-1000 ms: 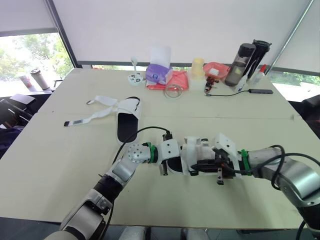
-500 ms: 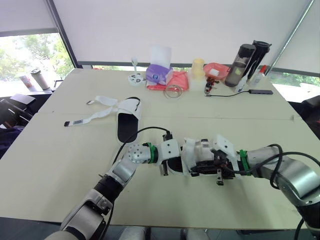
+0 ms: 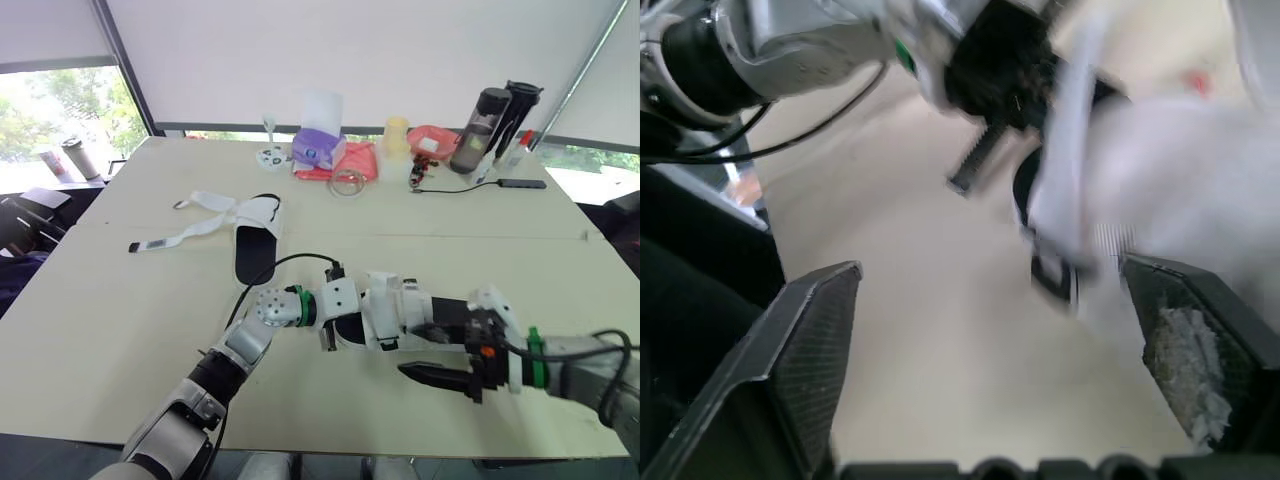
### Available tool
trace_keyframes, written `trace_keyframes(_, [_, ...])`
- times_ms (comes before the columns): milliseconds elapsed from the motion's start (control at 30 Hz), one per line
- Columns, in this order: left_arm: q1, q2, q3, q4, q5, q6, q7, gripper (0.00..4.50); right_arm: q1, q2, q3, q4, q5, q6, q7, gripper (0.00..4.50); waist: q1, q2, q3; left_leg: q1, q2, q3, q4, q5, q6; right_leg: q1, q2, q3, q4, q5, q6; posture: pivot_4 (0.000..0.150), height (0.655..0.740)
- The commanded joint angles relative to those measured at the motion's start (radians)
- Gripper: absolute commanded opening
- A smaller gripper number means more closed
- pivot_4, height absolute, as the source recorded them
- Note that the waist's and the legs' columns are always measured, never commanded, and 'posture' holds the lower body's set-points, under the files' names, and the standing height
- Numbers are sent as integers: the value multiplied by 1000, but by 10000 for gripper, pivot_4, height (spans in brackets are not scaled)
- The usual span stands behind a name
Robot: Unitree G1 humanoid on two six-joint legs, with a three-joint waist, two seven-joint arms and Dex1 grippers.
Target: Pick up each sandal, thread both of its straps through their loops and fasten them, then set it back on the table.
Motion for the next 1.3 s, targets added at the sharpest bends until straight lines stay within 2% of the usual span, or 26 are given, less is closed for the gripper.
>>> trace_keyframes(33, [42,44,-28,119,70,68,-10,0,61,32,-60,-64,94,32,-45,44777,-2,0,0,0,0,0,0,0,0,0,0,0,0,0,0,1500,7400])
trace_keyframes(267, [31,46,-34,128,76,59,-21,0,41,115,31,-26,73,14,-154,44777,-3,3,-2,0,0,1,0,0,0,0,-1,0,0,0,0,1500,7400])
trace_keyframes(567, [38,52,-31,118,78,64,-22,0,-16,157,108,59,19,-41,-183,44777,-3,4,-2,-1,0,1,0,0,0,-2,-1,0,-1,0,0,1500,7400])
trace_keyframes(767, [44,54,-29,115,79,67,-17,0,-55,184,132,65,56,-30,-188,44777,-4,4,-2,-1,0,1,0,0,0,-2,-1,0,-1,0,0,1500,7400])
trace_keyframes(867, [45,54,-27,112,79,70,-17,0,-66,194,128,62,73,-23,-194,36556,-4,4,-2,-1,0,1,0,0,0,-2,-1,0,-1,0,0,1500,7400])
trace_keyframes(1033, [44,52,-26,114,79,71,-16,0,-84,200,118,88,95,-4,-212,11611,-3,4,-2,-1,0,1,-1,0,0,-2,-1,0,-1,0,0,1500,7400])
trace_keyframes(1100, [43,52,-26,114,79,72,-16,0,-85,198,128,94,95,4,-213,265,-3,5,-1,-1,0,1,-1,0,0,-2,-1,0,-1,0,0,1500,7400])
trace_keyframes(1300, [43,49,-24,114,77,74,-13,0,-56,176,158,74,96,39,-205,265,-3,5,-1,-1,0,1,-1,0,0,-2,-1,0,-1,0,0,1500,7400])
